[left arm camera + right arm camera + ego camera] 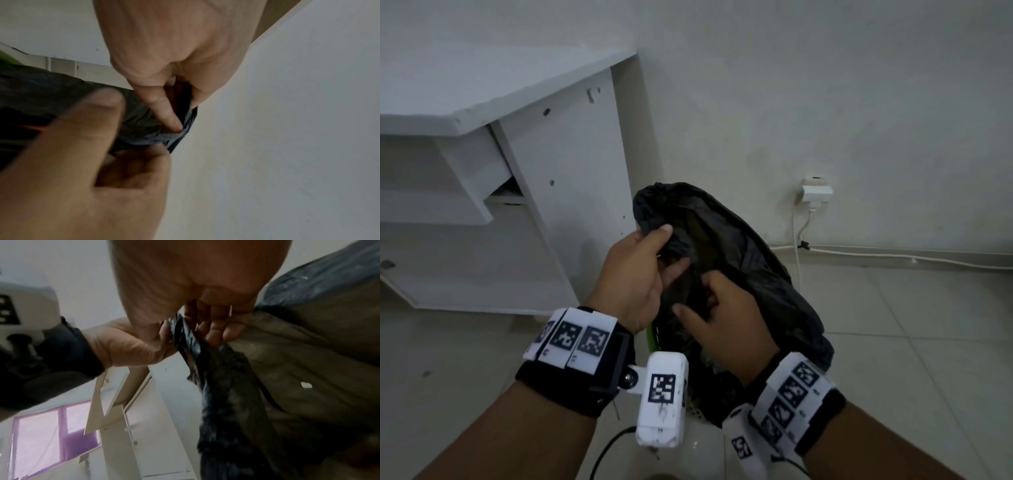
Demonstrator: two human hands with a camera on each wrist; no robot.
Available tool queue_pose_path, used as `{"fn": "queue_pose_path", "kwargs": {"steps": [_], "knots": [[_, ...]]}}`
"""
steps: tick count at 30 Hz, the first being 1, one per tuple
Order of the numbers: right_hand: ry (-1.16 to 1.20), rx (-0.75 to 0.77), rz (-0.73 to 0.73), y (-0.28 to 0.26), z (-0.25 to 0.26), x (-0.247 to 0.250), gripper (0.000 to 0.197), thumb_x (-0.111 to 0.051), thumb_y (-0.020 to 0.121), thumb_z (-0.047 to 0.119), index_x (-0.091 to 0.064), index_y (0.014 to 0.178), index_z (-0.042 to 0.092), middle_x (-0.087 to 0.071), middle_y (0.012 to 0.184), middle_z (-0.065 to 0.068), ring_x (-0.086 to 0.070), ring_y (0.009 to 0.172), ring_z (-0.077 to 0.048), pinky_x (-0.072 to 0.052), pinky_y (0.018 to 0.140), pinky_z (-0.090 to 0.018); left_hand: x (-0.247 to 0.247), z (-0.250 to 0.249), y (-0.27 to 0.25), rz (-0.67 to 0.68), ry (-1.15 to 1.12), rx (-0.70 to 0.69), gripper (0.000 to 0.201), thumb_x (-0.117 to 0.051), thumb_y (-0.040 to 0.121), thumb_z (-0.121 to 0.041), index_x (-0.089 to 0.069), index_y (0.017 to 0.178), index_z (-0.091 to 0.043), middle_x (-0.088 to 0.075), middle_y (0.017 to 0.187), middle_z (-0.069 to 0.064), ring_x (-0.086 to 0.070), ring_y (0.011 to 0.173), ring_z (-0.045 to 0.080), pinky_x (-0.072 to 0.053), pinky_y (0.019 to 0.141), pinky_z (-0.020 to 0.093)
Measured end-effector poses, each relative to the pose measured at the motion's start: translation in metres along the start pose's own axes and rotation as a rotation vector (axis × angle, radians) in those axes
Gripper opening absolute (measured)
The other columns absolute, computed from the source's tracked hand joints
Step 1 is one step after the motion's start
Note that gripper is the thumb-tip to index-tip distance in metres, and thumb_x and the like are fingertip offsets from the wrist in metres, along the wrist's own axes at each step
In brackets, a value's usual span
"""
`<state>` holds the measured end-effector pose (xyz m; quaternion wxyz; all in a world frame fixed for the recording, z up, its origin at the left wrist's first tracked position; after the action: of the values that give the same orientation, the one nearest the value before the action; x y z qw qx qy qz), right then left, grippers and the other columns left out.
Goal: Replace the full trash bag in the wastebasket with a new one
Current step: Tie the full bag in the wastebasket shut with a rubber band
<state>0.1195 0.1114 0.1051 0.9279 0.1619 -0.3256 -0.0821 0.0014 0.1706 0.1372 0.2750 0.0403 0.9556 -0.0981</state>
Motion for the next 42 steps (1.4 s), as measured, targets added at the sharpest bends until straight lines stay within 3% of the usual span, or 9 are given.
{"fn": "queue_pose_path", "kwargs": {"steps": [4,7,11,15,20,24,32,37,42], "knots": [[0.223,-0.194,-0.062,0.0,-0.029,0.006,0.022,-0.056,0.099,0.022,-0.06,0.089,0.002,-0.066,0.082,-0.011,-0.063,0.076,-0.014,-0.046,0.067,-0.022,0.021,-0.005,0.006,-0.117,0.311,-0.173,0.038,-0.064,0.096,-0.027,-0.056,0.124,-0.003,-0.068,0.113,0.012,-0.071,0.096,0.019,-0.06,0.082,0.036],[0.358,-0.237,-0.006,0.007,-0.029,0.014,0.026,-0.047,0.102,0.024,-0.062,0.109,0.004,-0.069,0.106,-0.009,-0.065,0.099,-0.014,-0.051,0.093,-0.029,0.024,-0.041,-0.013,-0.244,0.879,-0.689,0.066,-0.067,0.089,-0.039,-0.04,0.141,-0.008,-0.049,0.134,0.009,-0.052,0.12,0.022,-0.045,0.106,0.044],[0.23,-0.035,0.091,0.02,0.006,0.027,0.023,-0.051,0.1,0.029,-0.058,0.114,0.011,-0.068,0.106,-0.008,-0.065,0.096,-0.02,-0.054,0.086,-0.039,-0.038,-0.031,-0.046,0.241,1.403,-1.308,0.055,-0.059,0.093,-0.025,-0.049,0.142,-0.003,-0.05,0.145,0.015,-0.04,0.139,0.034,-0.031,0.115,0.05],[-0.05,0.159,0.096,0.024,0.024,0.033,0.018,-0.061,0.095,0.017,-0.057,0.112,0.012,-0.06,0.101,0.004,-0.054,0.088,-0.006,-0.04,0.075,-0.009,-0.043,-0.031,-0.038,0.379,1.408,-1.298,0.02,-0.056,0.091,-0.017,-0.07,0.101,-0.007,-0.065,0.094,0.01,-0.058,0.094,0.033,-0.044,0.087,0.045],[-0.384,0.079,0.056,0.021,-0.005,0.048,0.021,-0.062,0.086,0.013,-0.064,0.107,0.011,-0.06,0.105,-0.008,-0.059,0.096,-0.026,-0.048,0.08,-0.036,-0.013,-0.051,-0.012,0.214,1.422,-1.093,0.024,-0.051,0.088,-0.031,-0.064,0.087,-0.01,-0.056,0.08,0.002,-0.05,0.081,0.026,-0.039,0.074,0.039],[-0.374,0.017,0.012,0.021,-0.017,0.068,0.014,-0.059,0.088,0.011,-0.068,0.099,0.009,-0.067,0.096,-0.009,-0.061,0.089,-0.026,-0.042,0.073,-0.032,0.003,-0.046,0.002,0.12,1.529,-0.971,0.032,-0.05,0.085,-0.039,-0.068,0.088,-0.013,-0.051,0.077,-0.006,-0.052,0.081,0.026,-0.035,0.073,0.033],[-0.081,0.142,-0.019,0.045,0.044,0.095,0.011,-0.057,0.093,0.011,-0.068,0.09,0.01,-0.069,0.082,-0.001,-0.062,0.077,-0.013,-0.046,0.071,-0.029,-0.049,-0.032,-0.042,0.457,1.422,-1.071,0.063,-0.051,0.088,-0.036,-0.042,0.146,-0.012,-0.05,0.141,0.003,-0.038,0.138,0.023,-0.017,0.12,0.04],[-0.161,0.212,0.025,0.039,0.047,0.084,0.022,-0.064,0.086,0.008,-0.07,0.105,0.018,-0.067,0.092,0.014,-0.057,0.085,0.004,-0.039,0.074,-0.001,-0.059,-0.043,-0.033,0.452,1.258,-0.969,0.031,-0.051,0.093,-0.045,-0.066,0.108,-0.022,-0.058,0.092,-0.018,-0.053,0.089,-0.005,-0.038,0.079,0.01],[-0.134,0.085,-0.02,0.031,0.011,0.099,0.016,-0.066,0.086,0.008,-0.072,0.097,0.018,-0.072,0.089,0.008,-0.064,0.083,-0.004,-0.043,0.07,-0.006,-0.042,-0.039,-0.022,0.529,1.409,-0.919,0.045,-0.061,0.077,-0.069,-0.071,0.106,-0.036,-0.061,0.086,-0.012,-0.057,0.078,0.005,-0.048,0.067,0.026]]}}
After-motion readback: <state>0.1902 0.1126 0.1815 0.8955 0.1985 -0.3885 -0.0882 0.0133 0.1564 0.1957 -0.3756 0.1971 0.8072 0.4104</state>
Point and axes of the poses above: each hand's wrist, its own y-axis towards the middle knuckle, its own x-axis out of the back of the hand, z = x × y, the point moved 9 cm from there along y, towards the middle knuckle
